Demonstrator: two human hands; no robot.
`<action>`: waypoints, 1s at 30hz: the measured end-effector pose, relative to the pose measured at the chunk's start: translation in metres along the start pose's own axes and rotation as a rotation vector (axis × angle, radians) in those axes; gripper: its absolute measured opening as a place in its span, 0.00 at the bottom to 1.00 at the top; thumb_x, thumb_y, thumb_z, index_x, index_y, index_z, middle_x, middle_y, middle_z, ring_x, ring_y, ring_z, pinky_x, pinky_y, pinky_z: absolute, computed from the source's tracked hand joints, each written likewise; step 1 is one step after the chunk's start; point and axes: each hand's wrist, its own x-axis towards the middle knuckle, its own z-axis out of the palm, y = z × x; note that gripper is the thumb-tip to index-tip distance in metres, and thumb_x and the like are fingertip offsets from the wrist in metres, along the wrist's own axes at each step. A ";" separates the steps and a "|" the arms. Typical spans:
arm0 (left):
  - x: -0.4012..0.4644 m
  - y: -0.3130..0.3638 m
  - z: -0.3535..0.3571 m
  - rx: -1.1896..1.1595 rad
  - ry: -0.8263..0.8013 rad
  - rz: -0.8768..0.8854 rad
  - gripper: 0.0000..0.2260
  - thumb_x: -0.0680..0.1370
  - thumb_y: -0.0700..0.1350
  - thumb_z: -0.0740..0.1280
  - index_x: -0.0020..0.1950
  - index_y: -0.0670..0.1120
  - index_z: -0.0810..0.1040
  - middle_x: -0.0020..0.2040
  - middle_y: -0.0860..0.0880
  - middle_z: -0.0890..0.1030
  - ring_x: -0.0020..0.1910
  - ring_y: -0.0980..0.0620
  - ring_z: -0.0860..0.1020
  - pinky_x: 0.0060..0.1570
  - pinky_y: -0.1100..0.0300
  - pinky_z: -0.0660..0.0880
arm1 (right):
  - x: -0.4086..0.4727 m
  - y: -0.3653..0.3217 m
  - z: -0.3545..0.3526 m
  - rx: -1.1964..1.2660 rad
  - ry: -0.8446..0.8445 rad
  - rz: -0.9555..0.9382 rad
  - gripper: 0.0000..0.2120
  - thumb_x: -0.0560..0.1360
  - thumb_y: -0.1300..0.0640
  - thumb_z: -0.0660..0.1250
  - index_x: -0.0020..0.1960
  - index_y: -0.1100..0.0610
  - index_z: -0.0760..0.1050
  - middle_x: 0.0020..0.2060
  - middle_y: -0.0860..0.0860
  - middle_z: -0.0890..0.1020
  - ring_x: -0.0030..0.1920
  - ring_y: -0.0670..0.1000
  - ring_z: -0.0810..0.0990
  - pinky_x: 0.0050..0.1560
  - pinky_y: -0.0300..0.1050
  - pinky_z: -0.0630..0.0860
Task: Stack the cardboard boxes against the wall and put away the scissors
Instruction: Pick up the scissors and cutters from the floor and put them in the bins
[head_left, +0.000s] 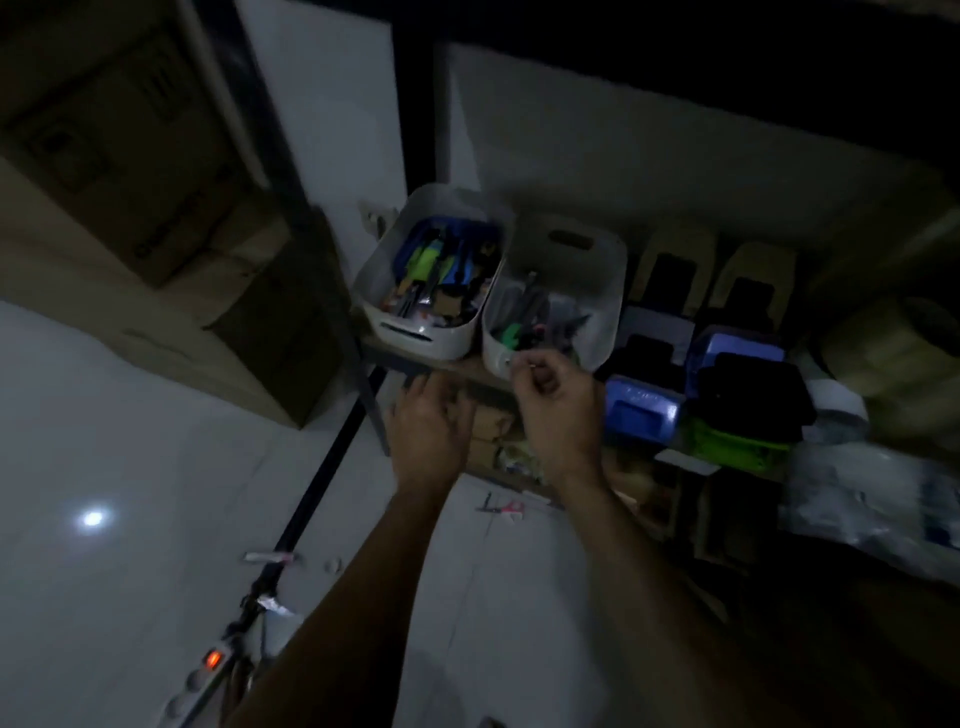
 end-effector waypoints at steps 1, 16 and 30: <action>-0.018 -0.020 -0.004 0.001 -0.066 -0.049 0.05 0.77 0.47 0.64 0.50 0.49 0.79 0.48 0.49 0.81 0.48 0.48 0.78 0.45 0.57 0.63 | -0.022 0.007 0.012 -0.022 -0.090 0.026 0.05 0.77 0.58 0.68 0.43 0.53 0.81 0.34 0.46 0.81 0.35 0.43 0.79 0.36 0.37 0.75; -0.229 -0.315 0.128 0.059 -0.480 -0.533 0.12 0.76 0.53 0.67 0.59 0.53 0.77 0.53 0.54 0.82 0.51 0.50 0.80 0.53 0.55 0.75 | -0.236 0.322 0.156 -0.417 -0.523 0.529 0.13 0.77 0.53 0.70 0.61 0.52 0.78 0.56 0.53 0.82 0.58 0.54 0.79 0.57 0.49 0.78; -0.199 -0.459 0.319 0.151 -0.338 -0.252 0.13 0.75 0.54 0.60 0.55 0.53 0.79 0.53 0.49 0.81 0.51 0.45 0.79 0.50 0.52 0.73 | -0.159 0.549 0.232 -0.846 -0.241 0.282 0.22 0.78 0.56 0.66 0.71 0.49 0.71 0.67 0.55 0.72 0.66 0.60 0.68 0.64 0.57 0.70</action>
